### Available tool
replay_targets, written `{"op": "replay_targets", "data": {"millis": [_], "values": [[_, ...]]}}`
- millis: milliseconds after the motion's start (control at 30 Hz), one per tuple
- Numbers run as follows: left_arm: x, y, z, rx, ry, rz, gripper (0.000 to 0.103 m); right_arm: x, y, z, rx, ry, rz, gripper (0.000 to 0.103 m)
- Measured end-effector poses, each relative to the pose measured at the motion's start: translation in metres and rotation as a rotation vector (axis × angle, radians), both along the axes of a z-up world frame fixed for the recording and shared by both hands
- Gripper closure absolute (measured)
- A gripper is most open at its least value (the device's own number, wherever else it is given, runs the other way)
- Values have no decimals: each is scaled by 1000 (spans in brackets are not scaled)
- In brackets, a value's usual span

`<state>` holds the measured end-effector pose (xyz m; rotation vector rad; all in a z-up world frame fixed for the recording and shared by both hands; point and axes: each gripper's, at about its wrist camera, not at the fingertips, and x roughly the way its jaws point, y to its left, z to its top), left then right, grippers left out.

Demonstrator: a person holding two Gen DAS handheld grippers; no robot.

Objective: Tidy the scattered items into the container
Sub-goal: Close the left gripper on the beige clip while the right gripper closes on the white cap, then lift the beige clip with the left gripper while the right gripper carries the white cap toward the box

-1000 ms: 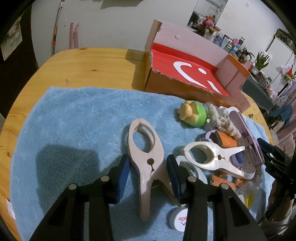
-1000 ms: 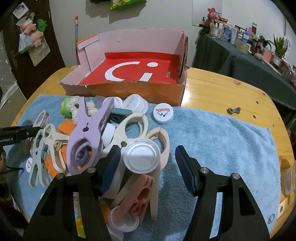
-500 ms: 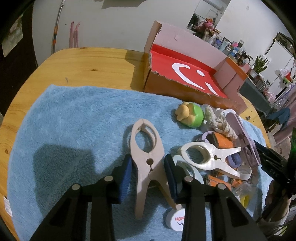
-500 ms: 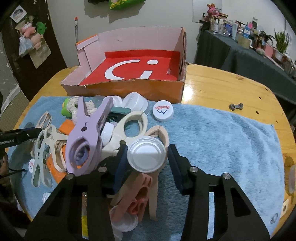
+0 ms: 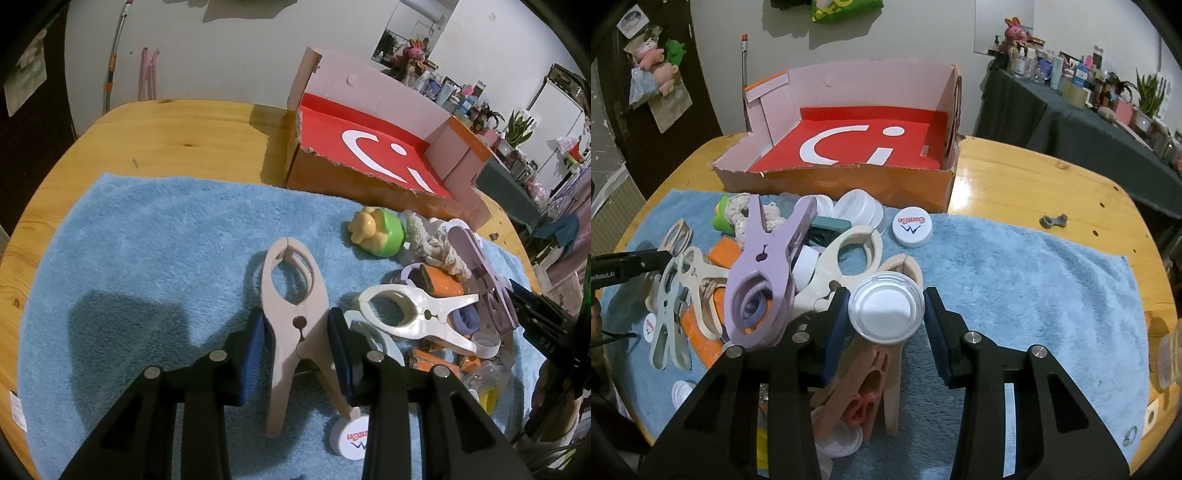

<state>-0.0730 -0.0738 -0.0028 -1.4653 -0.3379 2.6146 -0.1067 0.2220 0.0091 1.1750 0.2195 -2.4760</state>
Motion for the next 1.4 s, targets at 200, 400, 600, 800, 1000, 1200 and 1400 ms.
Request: {"op": "replay_targets", "data": {"millis": [200,400,600,800,1000,1200,1400], "values": [[1,-1,5,-1,14,2,66,1,-1,2,4,8,4,64],[2,-2,9,-4,26,4,66,1,-2,5,6,18,4,64],[2,-1,18,-5,45,0,66,3,-4,11,10,32,11,64],[5,2,29,-14,74,-8,66,6,-6,22,11,55,22,64],[5,6,43,-22,111,-7,66,7,-10,35,7,81,38,64],[3,10,58,-29,147,-20,66,8,-17,49,7,108,57,64],[1,15,70,-38,176,-35,66,7,-22,60,7,133,68,64]]}}
